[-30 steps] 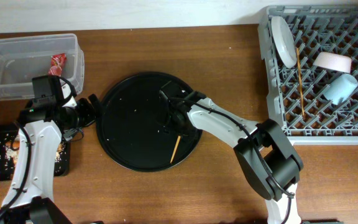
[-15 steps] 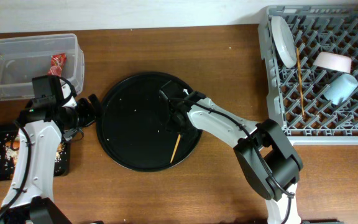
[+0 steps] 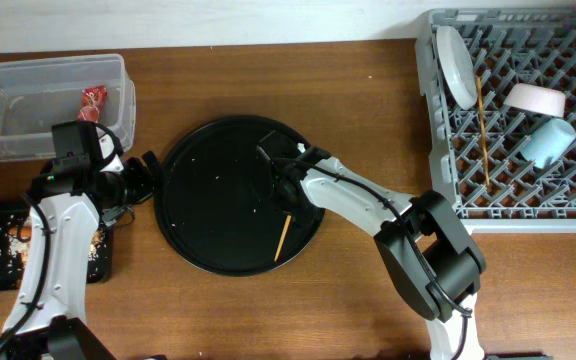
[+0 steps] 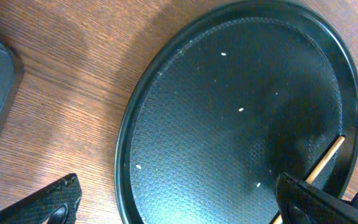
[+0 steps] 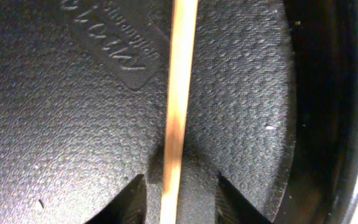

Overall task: Sort waste into correct bins and load items into the dishwasher rack
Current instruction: 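Return the right gripper to the tray and grasp the remaining chopstick, then carry the chopstick to the rack and insert it upright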

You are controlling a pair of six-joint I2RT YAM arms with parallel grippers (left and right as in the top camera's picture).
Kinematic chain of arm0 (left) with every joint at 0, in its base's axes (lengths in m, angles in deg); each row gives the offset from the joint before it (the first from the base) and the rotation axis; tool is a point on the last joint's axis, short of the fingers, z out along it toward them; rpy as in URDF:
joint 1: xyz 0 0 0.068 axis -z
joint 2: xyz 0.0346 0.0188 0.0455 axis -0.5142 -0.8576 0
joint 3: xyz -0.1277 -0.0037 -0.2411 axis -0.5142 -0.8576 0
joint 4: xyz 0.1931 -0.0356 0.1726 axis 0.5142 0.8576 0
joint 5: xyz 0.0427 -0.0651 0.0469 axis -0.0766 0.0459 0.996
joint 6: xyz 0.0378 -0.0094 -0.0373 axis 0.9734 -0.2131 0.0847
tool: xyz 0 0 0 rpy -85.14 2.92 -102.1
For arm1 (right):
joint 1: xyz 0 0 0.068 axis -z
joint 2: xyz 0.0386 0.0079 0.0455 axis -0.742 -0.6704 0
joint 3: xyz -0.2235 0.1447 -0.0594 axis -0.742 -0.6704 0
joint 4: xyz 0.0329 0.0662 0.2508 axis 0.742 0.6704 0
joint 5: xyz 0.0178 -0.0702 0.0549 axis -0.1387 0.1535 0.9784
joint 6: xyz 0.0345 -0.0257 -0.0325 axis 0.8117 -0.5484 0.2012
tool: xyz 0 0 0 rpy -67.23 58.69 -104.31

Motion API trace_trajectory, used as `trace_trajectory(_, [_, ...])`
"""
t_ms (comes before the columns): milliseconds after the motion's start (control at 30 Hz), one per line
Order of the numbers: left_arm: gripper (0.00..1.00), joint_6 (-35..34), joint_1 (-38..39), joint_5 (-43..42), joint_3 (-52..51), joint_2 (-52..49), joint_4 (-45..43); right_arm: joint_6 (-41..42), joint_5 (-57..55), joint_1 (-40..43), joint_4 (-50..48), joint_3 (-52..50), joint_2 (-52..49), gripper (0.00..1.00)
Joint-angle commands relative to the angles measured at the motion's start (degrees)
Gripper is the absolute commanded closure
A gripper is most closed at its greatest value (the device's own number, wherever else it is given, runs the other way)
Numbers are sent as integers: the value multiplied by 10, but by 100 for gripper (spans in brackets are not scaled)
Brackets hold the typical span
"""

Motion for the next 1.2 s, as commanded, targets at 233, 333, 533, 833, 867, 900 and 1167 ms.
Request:
trace_trajectory(233, [1,9,1,2,0,-2,-1,5,-55,0,11,-2,-26,66])
trace_trajectory(333, [1,9,1,2,0,-2,-1,5,-55,0,19,2,-26,66])
trace_trajectory(533, [1,9,1,2,0,-2,-1,5,-55,0,40,19,-26,66])
trace_trajectory(833, [1,9,1,2,0,-2,-1,5,-55,0,42,19,-26,87])
trace_trajectory(867, [1,9,1,2,0,-2,-1,5,-55,0,42,19,-26,88])
trace_trajectory(900, [1,9,1,2,0,-2,-1,5,-55,0,42,19,-26,88])
trace_trajectory(1167, [1,9,1,2,0,-2,-1,4,-35,5,94,60,-20,95])
